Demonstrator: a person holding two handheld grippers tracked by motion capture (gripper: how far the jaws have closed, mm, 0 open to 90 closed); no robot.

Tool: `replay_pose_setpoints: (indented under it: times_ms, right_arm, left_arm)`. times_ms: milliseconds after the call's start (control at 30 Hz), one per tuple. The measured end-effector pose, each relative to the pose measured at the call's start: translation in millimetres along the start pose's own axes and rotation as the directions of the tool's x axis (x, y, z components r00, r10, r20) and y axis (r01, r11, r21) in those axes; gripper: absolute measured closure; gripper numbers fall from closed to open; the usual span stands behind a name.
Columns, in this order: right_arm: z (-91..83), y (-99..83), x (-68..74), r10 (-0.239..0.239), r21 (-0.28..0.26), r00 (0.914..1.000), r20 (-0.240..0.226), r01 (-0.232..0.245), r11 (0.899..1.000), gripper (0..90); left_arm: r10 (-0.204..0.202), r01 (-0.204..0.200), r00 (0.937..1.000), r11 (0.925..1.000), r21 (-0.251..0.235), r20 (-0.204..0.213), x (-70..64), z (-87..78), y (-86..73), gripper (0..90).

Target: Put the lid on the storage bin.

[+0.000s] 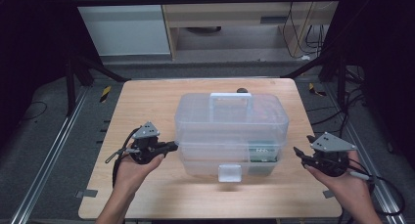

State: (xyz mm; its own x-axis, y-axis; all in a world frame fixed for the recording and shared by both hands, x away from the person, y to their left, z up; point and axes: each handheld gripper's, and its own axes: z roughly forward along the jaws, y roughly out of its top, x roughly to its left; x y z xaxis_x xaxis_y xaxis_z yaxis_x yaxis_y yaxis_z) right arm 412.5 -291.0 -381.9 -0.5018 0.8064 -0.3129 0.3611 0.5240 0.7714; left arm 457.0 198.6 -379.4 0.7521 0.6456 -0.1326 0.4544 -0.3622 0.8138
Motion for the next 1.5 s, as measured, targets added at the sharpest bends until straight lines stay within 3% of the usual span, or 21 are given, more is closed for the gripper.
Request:
replay_pose_setpoints:
  times_ms: [300,433,667,800,1000,1067,1267,1367,1433,1467,1500]
  right_arm:
    - [9.2,-5.8,-0.4,0.024,0.009,0.9997,-0.007,-0.024,1.000,41.3]
    - [12.9,-9.1,-1.3,0.031,0.015,0.9995,-0.007,-0.031,0.999,40.5]
    - [22.2,-16.2,-5.4,0.076,0.026,0.9971,0.002,-0.076,0.997,40.2]
    - [33.0,-22.1,-9.8,0.113,0.033,0.9936,0.003,-0.113,0.993,40.0]
    - [56.6,-30.4,-25.5,0.191,0.049,0.9815,0.014,-0.191,0.980,38.8]
    - [66.9,-32.1,-30.4,0.204,0.061,0.9787,0.022,-0.205,0.977,37.2]
    - [100.8,-37.9,-43.5,0.251,0.098,0.9673,0.035,-0.253,0.962,28.4]
    - [118.9,-42.3,-49.5,0.290,0.109,0.9563,0.035,-0.292,0.950,25.2]
    - [127.9,-44.3,-50.9,0.291,0.115,0.9560,0.036,-0.293,0.949,23.5]
    - [131.9,-45.2,-51.3,0.294,0.117,0.9552,0.036,-0.296,0.948,22.9]
    - [135.8,-45.9,-51.5,0.300,0.123,0.9527,0.047,-0.304,0.945,22.4]
  left_arm:
    - [0.011,-0.011,0.9999,0.9997,0.022,-0.003,-0.6,2.0,-5.9,89.8]
    - [0.047,-0.042,0.9962,0.9972,0.061,-0.074,2.0,-5.7,-13.6,88.9]
    - [0.002,0.006,0.9897,0.9983,0.058,-0.143,25.7,-23.9,-25.3,89.0]
    - [0.021,-0.003,0.9802,0.9958,0.091,-0.197,39.1,-18.4,-28.2,89.0]
    - [0.056,-0.009,0.9617,0.9852,0.171,-0.268,61.0,6.7,-34.9,89.6]
    - [0.061,-0.006,0.9581,0.9811,0.194,-0.280,68.1,16.6,-36.9,89.7]
    - [0.056,0.011,0.9459,0.9791,0.203,-0.320,84.2,40.0,-39.6,89.9]
    - [0.037,0.029,0.9414,0.9811,0.191,-0.335,92.1,49.8,-40.6,90.0]
    - [0.045,0.022,0.9375,0.9824,0.186,-0.345,95.8,55.2,-42.0,89.9]
    - [0.046,0.018,0.9295,0.9854,0.170,-0.366,97.8,58.3,-43.3,87.4]
    - [0.038,0.023,0.9265,0.9871,0.158,-0.374,99.2,60.1,-43.8,75.3]
